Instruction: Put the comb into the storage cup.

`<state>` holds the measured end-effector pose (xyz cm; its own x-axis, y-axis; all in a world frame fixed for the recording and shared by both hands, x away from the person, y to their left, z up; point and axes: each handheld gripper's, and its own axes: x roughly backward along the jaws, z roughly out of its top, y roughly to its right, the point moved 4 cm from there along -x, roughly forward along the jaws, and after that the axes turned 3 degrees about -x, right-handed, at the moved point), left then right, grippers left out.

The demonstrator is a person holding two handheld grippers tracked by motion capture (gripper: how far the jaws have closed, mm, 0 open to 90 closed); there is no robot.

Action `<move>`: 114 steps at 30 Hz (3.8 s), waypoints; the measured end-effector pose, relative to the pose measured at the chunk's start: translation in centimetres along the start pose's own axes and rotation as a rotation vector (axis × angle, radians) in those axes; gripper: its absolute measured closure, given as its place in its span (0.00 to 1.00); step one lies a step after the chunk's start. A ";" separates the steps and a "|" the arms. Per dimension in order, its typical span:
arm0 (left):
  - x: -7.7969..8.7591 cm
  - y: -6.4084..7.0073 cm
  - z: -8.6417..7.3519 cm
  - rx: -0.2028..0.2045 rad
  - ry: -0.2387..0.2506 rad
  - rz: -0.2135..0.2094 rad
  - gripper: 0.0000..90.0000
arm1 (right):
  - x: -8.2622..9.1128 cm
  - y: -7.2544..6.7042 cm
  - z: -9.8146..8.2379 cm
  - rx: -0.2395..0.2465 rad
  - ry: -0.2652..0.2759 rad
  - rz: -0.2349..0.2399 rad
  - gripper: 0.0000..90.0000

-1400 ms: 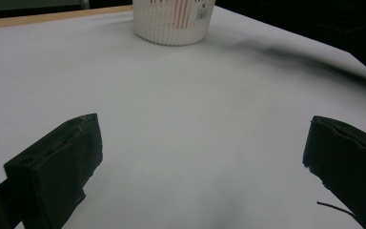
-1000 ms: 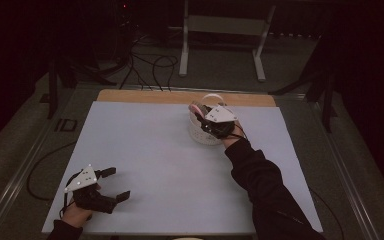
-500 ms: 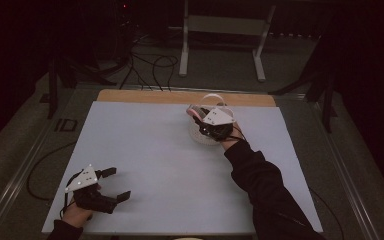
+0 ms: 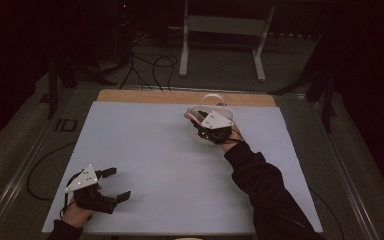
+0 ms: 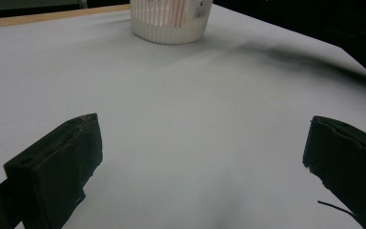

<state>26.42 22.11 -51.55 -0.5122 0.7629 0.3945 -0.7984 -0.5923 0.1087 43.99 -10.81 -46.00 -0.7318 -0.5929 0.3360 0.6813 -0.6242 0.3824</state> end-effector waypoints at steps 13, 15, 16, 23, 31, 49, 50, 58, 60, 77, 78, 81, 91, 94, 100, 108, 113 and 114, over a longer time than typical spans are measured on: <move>0.0 0.0 0.0 -0.003 -0.002 0.000 0.00 | 0.2 -0.2 -0.1 -0.002 -0.001 0.015 0.64; 0.0 0.0 0.0 -0.001 -0.001 0.001 0.00 | 0.2 -0.2 -0.1 0.001 -0.003 0.018 0.64; 0.0 0.0 0.0 0.000 0.001 0.001 0.00 | 0.2 -0.1 -0.1 0.000 -0.004 0.019 0.64; 0.0 0.0 0.0 -0.002 0.000 0.001 0.00 | 0.3 0.0 0.1 -0.021 -0.007 0.031 0.54; 0.0 0.0 0.0 0.000 0.000 0.002 0.00 | 0.3 0.3 0.4 -0.035 -0.031 0.055 0.34; 0.0 0.0 0.0 0.000 0.001 0.003 0.00 | 0.8 0.4 0.5 -0.091 -0.048 0.142 0.09; 0.0 0.0 0.0 -0.001 0.000 0.003 0.00 | 0.8 0.4 0.5 -0.098 -0.048 0.143 0.09; 0.0 0.0 0.0 -0.003 0.000 0.002 0.00 | 1.2 0.7 0.9 -0.181 -0.059 0.189 0.09; 0.1 0.0 -0.1 0.000 0.001 0.005 0.00 | 1.3 0.7 1.1 -0.195 -0.061 0.207 0.09; 0.2 0.1 0.0 -0.002 0.003 0.007 0.00 | 3.2 1.3 1.2 -0.284 -0.071 0.237 0.09; 0.2 0.1 0.0 -0.002 0.003 0.005 0.00 | 3.4 1.3 1.1 -0.289 -0.071 0.238 0.09; 0.2 0.0 0.0 -0.001 0.004 0.004 0.00 | 3.7 1.4 0.8 -0.288 -0.077 0.233 0.09; 0.2 0.1 0.0 -0.003 0.005 0.006 0.00 | 4.8 1.7 -0.7 -0.303 -0.085 0.206 0.09; 0.2 0.1 0.0 -0.004 0.004 0.006 0.00 | 5.3 1.8 -1.2 -0.316 -0.079 0.205 0.09; 0.2 0.1 0.0 -0.005 0.002 0.005 0.00 | 6.1 1.9 -2.1 -0.335 -0.091 0.197 0.09; 0.2 0.1 0.0 -0.004 0.003 0.005 0.00 | 7.1 1.7 -3.2 -0.340 -0.092 0.199 0.09; 0.1 0.1 0.0 -0.005 0.002 0.004 0.00 | 7.7 1.5 -3.9 -0.347 -0.090 0.196 0.09; 0.2 0.1 0.0 -0.005 0.002 0.005 0.00 | 7.9 1.5 -4.0 -0.351 -0.095 0.191 0.09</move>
<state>26.26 22.16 -51.45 -0.5168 0.7603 0.3935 -0.7974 -0.5947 0.1019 39.28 -18.43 -46.25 -0.5790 -0.6757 0.4563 0.7574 -0.6529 -0.0057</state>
